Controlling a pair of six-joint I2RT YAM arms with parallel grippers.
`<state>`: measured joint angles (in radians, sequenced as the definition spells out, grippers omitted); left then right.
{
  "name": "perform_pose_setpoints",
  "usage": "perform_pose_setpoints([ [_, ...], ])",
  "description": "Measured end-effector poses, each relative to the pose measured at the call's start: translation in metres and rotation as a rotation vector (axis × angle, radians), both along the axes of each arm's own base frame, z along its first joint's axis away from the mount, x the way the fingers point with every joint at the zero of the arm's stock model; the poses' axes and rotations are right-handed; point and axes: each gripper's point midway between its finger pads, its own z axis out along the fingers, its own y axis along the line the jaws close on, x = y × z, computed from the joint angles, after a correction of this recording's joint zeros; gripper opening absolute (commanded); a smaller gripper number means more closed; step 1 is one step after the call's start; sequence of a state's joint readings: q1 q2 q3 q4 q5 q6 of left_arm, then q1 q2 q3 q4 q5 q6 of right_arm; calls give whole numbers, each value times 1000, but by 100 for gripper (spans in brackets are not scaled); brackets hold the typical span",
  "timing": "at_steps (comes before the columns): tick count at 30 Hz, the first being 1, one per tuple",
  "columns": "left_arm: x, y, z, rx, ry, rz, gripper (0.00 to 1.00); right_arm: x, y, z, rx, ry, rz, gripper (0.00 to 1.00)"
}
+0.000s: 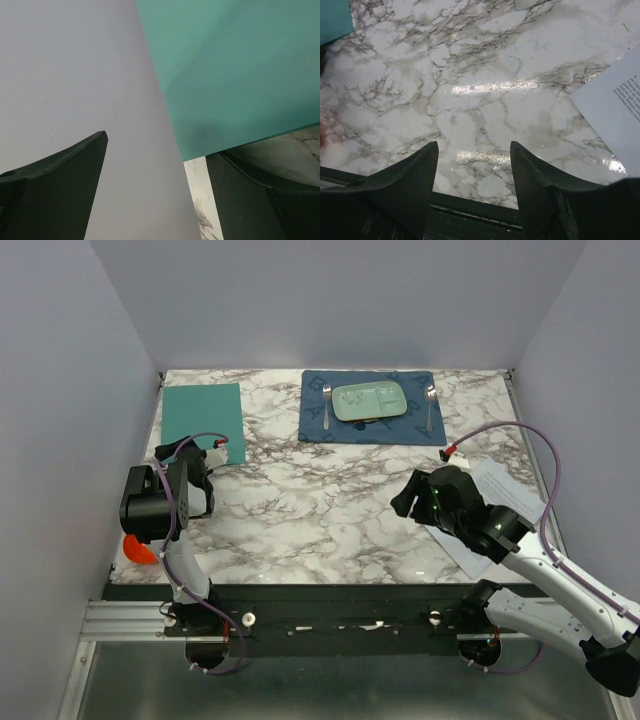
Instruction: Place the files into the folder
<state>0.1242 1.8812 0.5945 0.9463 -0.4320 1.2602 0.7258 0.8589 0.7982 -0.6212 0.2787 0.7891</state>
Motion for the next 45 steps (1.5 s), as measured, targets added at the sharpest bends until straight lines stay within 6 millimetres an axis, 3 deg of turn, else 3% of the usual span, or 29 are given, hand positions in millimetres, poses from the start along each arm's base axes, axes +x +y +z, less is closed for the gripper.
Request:
perform_pose_setpoints([
  [3,0,0,0,0,-2,2,76,-1,0,-3,3,6,-5,65],
  [8,1,-2,0,-7,-5,2,70,-1,0,-5,12,11,-14,62],
  [14,4,-6,-7,-20,-2,9,52,0,1,-2,23,3,-16,57],
  [18,4,-10,-17,-28,14,13,31,0,1,1,35,-6,-19,54],
  [23,10,-12,-18,-54,-1,31,18,0,1,1,38,-7,-20,50],
  [27,14,-13,-17,-83,-13,47,0,0,1,3,42,-12,-19,46],
  [30,13,-13,-15,-108,-13,61,0,-1,0,5,48,-20,-19,43],
  [34,9,-16,-1,-147,-29,74,0,-1,0,7,52,-26,-18,42],
  [39,-3,-29,34,-276,-46,68,0,3,5,7,55,-36,-11,43],
  [40,-9,-33,26,-312,-4,66,0,5,7,7,55,-34,-8,45],
  [41,-10,-38,54,-352,-57,48,0,6,9,6,57,-35,-4,47],
  [45,-32,-63,95,-520,-58,-8,0,12,29,2,75,-31,41,62],
])
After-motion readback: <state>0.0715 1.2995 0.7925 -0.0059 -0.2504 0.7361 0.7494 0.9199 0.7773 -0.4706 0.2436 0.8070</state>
